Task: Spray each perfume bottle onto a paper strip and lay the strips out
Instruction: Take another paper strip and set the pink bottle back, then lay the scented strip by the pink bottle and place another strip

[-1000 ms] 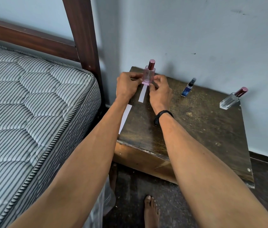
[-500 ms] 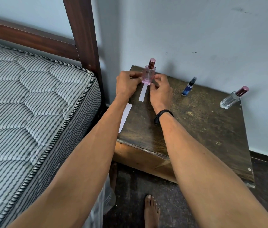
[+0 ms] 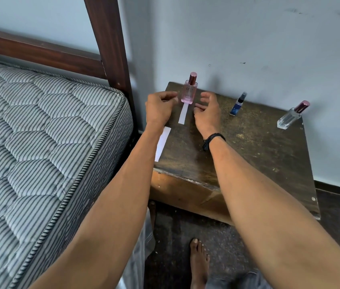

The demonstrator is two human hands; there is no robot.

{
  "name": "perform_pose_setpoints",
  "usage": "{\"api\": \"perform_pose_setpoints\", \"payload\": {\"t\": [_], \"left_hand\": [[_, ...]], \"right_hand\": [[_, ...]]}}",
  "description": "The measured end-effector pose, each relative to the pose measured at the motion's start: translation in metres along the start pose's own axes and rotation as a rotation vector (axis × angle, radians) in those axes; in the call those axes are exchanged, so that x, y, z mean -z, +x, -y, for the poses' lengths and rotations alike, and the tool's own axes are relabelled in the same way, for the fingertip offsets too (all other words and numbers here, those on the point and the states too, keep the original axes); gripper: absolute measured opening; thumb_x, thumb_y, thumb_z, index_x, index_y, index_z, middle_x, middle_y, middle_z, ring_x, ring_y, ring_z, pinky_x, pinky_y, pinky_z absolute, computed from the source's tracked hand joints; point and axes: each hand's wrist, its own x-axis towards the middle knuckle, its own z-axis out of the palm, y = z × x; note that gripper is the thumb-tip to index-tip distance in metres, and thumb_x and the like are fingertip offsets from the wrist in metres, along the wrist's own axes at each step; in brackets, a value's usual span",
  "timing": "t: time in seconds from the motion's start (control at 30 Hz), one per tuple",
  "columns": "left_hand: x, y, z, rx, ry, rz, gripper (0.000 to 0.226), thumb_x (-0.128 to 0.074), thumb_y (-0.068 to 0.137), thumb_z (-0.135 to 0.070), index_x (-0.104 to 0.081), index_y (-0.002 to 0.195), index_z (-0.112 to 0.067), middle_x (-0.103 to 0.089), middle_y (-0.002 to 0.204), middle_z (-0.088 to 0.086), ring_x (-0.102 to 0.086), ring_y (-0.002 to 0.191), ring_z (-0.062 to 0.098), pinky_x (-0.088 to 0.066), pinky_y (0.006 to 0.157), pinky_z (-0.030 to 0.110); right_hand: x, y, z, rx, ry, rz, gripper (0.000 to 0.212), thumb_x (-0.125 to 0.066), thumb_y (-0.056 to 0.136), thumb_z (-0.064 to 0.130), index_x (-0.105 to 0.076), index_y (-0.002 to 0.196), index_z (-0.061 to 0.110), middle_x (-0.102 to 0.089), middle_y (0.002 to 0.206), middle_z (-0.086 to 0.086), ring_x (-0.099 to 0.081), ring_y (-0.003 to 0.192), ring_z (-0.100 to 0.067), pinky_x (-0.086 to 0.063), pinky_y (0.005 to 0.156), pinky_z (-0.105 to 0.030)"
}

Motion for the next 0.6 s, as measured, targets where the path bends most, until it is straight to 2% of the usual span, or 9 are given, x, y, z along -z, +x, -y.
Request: {"api": "perform_pose_setpoints", "payload": {"t": [0.07,0.23,0.43,0.6], "left_hand": [[0.010,-0.007,-0.004,-0.036,0.021,0.005,0.019,-0.078,0.084,-0.014,-0.081,0.102,-0.017,-0.078,0.095,-0.005,-0.072,0.090,0.005,-0.058,0.092,0.028],[0.030,-0.021,0.001,-0.029,0.022,-0.019,0.020,-0.079,0.083,-0.017,-0.080,0.103,-0.017,-0.078,0.094,-0.008,-0.072,0.089,0.001,-0.059,0.091,0.030],[0.048,-0.062,0.002,-0.015,-0.060,-0.045,0.019,-0.079,0.083,-0.010,-0.080,0.102,-0.011,-0.078,0.091,-0.003,-0.074,0.088,0.008,-0.060,0.088,0.030],[0.046,-0.080,-0.001,-0.002,-0.019,-0.045,0.015,-0.078,0.083,-0.013,-0.080,0.098,-0.017,-0.077,0.087,-0.006,-0.074,0.085,0.007,-0.060,0.088,0.031]], "right_hand": [[0.003,-0.005,0.001,-0.032,0.033,0.046,0.053,-0.063,0.092,-0.008,-0.051,0.138,0.014,-0.058,0.131,-0.005,-0.063,0.117,-0.012,-0.051,0.085,-0.014],[0.022,-0.029,0.004,-0.100,0.121,0.122,0.060,-0.065,0.091,-0.010,-0.046,0.144,0.011,-0.058,0.136,-0.010,-0.058,0.124,-0.015,-0.050,0.105,-0.026],[0.035,-0.060,-0.002,-0.039,0.047,0.178,0.059,-0.074,0.090,0.000,-0.049,0.142,0.013,-0.052,0.145,-0.008,-0.052,0.134,-0.016,-0.042,0.104,-0.018],[0.044,-0.082,-0.003,-0.032,0.056,0.202,0.054,-0.075,0.091,0.006,-0.053,0.139,0.017,-0.048,0.148,-0.006,-0.050,0.135,-0.014,-0.040,0.105,-0.019]]}}
